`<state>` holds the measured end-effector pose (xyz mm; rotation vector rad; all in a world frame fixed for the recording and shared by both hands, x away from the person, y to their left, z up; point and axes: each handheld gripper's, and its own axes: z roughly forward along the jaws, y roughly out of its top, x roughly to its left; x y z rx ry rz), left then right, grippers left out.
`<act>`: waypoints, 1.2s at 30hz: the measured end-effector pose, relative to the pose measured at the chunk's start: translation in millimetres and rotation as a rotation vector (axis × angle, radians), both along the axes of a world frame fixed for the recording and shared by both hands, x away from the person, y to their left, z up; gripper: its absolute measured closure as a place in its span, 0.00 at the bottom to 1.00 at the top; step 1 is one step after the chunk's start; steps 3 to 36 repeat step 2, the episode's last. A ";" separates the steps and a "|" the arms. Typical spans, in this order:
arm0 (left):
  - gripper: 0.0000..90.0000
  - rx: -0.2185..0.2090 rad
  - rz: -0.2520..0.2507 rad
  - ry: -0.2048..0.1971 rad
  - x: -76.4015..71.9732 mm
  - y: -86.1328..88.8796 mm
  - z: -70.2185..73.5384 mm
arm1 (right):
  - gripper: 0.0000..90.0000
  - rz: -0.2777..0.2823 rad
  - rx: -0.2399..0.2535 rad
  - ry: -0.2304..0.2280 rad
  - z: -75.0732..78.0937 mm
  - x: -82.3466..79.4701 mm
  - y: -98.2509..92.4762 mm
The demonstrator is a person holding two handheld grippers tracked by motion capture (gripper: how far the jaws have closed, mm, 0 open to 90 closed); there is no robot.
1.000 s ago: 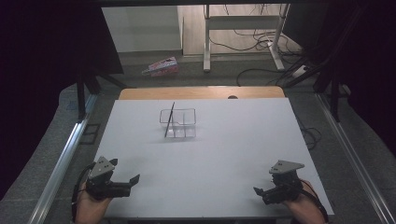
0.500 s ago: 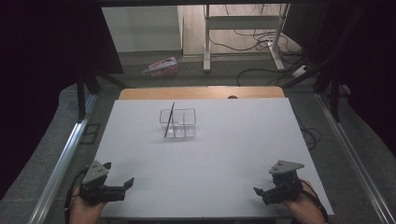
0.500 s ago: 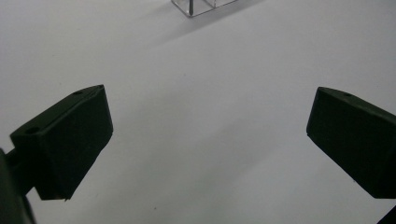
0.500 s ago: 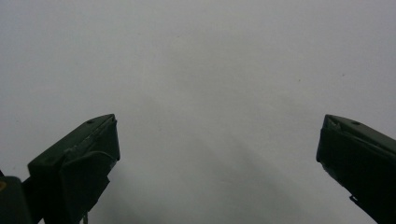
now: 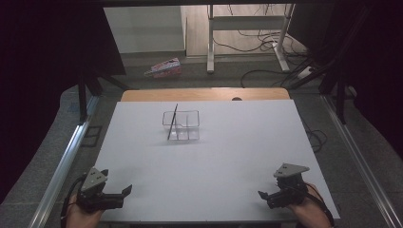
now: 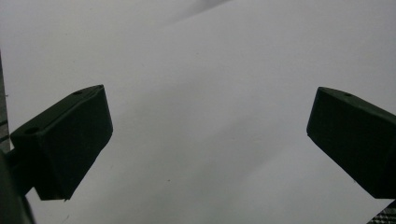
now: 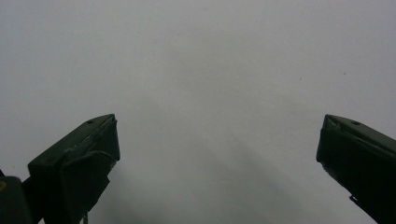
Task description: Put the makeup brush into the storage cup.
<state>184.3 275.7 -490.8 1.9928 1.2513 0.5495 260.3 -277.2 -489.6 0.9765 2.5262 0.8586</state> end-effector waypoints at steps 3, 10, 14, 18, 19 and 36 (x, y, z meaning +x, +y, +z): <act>0.01 0.001 0.001 0.001 0.2 -0.1 -0.1 | 0.00 0.000 -0.001 0.000 -0.1 0.1 0.0; 0.01 0.001 0.001 0.001 0.2 -0.1 -0.1 | 0.00 0.000 -0.001 0.000 -0.1 0.1 0.0; 0.01 0.001 0.001 0.001 0.2 -0.1 -0.1 | 0.00 0.000 -0.001 0.000 -0.1 0.1 0.0; 0.01 0.001 0.001 0.001 0.2 -0.1 -0.1 | 0.00 0.000 -0.001 0.000 -0.1 0.1 0.0; 0.01 0.001 0.001 0.001 0.2 -0.1 -0.1 | 0.00 0.000 -0.001 0.000 -0.1 0.1 0.0; 0.01 0.001 0.001 0.001 0.2 -0.1 -0.1 | 0.00 0.000 -0.001 0.000 -0.1 0.1 0.0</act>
